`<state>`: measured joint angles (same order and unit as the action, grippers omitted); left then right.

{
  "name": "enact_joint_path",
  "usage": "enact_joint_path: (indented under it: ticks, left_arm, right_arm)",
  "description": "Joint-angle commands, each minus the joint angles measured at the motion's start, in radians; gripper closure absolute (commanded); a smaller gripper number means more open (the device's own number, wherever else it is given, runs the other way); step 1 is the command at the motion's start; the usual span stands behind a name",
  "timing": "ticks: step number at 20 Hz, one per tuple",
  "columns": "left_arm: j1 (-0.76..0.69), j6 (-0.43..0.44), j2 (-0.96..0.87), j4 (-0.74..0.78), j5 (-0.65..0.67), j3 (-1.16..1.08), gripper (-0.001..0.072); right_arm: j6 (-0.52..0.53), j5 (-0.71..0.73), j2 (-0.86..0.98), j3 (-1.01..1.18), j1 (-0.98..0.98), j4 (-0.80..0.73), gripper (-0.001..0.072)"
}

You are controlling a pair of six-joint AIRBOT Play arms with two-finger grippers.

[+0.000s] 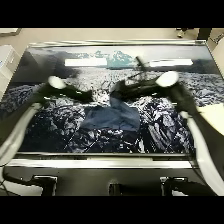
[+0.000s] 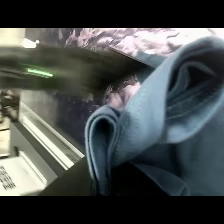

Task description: Fold the clothes and pants, and hang the long-sleeved shirts on hangers.

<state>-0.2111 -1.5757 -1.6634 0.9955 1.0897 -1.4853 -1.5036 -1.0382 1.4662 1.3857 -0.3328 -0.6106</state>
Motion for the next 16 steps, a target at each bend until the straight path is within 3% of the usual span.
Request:
enact_joint_path:
  ticks: [1,2,3,4,6,8,10,14,15,16]
  left_arm:
    - [0.265,0.006,0.19,0.258,0.207,-0.002,0.0687]
    - [0.313,0.006,0.237,0.258,0.208,-0.002,0.0687]
    - [0.352,0.008,0.282,0.258,0.208,-0.002,0.0687]
    - [0.378,0.009,0.316,0.258,0.208,-0.002,0.0687]
    - [0.399,0.061,0.366,0.258,0.233,-0.001,0.0687]
    - [0.403,0.112,0.384,0.259,0.293,0.0,0.0687]
    - [0.403,0.114,0.389,0.257,0.294,0.0,0.0687]
    - [0.402,0.114,0.391,0.254,0.283,0.0,0.0687]
    - [0.401,0.113,0.392,0.254,0.283,0.0,0.0686]
    - [0.398,0.11,0.391,0.249,0.283,0.0,0.0687]
  right_arm:
    - [0.018,0.182,0.209,0.001,-0.136,0.185,0.0671]
    - [0.034,0.218,0.264,0.001,-0.164,0.262,0.0651]
    - [0.055,0.254,0.314,0.001,-0.192,0.355,0.0362]
    - [0.097,0.268,0.35,0.001,-0.207,0.453,0.0005]
    - [0.204,0.267,0.371,0.001,-0.189,0.586,0.0001]
    - [0.233,0.206,0.331,0.001,-0.09,0.559,0.0005]
    - [0.199,0.084,0.266,0.001,0.071,0.384,0.0006]
    - [-0.087,-0.265,0.171,-0.004,0.383,-0.283,0.0036]
    - [-0.129,-0.335,0.171,-0.022,0.427,-0.393,0.0041]
    - [-0.122,-0.349,0.172,-0.061,0.453,-0.406,0.0041]
